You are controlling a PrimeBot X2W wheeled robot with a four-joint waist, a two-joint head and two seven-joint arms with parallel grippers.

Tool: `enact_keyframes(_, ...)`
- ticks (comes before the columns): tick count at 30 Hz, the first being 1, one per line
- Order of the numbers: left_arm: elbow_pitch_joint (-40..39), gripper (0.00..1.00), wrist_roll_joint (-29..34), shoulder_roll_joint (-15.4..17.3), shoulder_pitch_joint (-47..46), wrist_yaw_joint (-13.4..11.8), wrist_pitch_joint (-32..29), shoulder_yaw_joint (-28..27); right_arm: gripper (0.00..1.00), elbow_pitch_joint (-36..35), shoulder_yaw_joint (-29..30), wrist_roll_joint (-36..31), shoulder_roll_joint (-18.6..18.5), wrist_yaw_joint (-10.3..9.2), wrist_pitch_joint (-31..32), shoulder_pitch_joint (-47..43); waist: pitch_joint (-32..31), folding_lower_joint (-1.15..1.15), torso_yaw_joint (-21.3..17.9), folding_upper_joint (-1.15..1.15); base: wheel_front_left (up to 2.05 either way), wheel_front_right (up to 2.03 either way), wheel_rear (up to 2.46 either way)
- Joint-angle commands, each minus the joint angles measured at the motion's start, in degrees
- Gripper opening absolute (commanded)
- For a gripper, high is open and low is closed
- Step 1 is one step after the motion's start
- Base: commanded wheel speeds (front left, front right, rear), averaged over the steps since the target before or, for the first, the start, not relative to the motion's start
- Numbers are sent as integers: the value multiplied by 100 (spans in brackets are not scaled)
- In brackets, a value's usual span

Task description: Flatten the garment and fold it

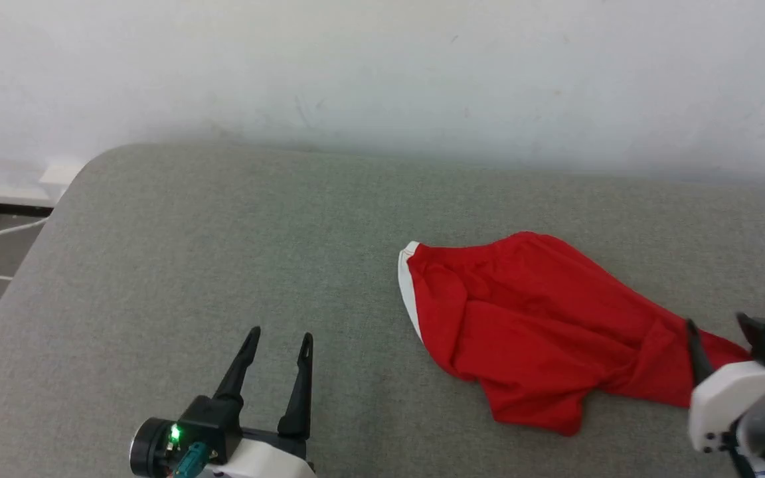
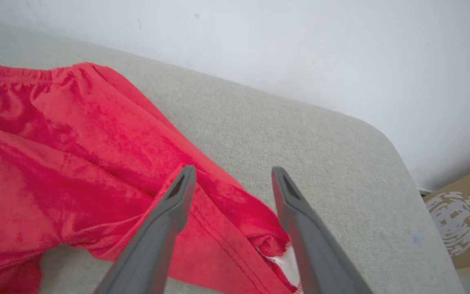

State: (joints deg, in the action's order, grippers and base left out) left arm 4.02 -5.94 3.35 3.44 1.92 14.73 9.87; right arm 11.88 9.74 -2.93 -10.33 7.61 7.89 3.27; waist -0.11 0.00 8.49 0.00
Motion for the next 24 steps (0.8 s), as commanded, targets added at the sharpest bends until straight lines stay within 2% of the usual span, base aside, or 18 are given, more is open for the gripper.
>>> enact_keyframes(1,-15,100,29,-20,-26,21,27,-14,100,-114,-62,48,73,-12,-112,-62,-64,0,-105,0,0,0,0)
enact_keyframes(7,113,100,20,-26,-113,180,27,105,100,-1032,-374,323,583,-12,-1070,-621,-54,0,-405,0,0,0,0)
enact_keyframes(12,599,100,2,146,-548,418,-124,416,100,-1326,-553,275,725,-12,-1708,-856,95,0,-698,0,0,0,0)
enact_keyframes(18,1053,100,-385,620,-1854,549,-1226,1029,100,-1411,-721,375,743,-12,-1923,-767,421,0,-1107,0,0,0,0)
enact_keyframes(24,1422,100,-1788,1527,-3549,555,-2887,2485,100,-1392,-763,481,744,-12,-2030,-520,881,0,-1570,0,0,0,0)
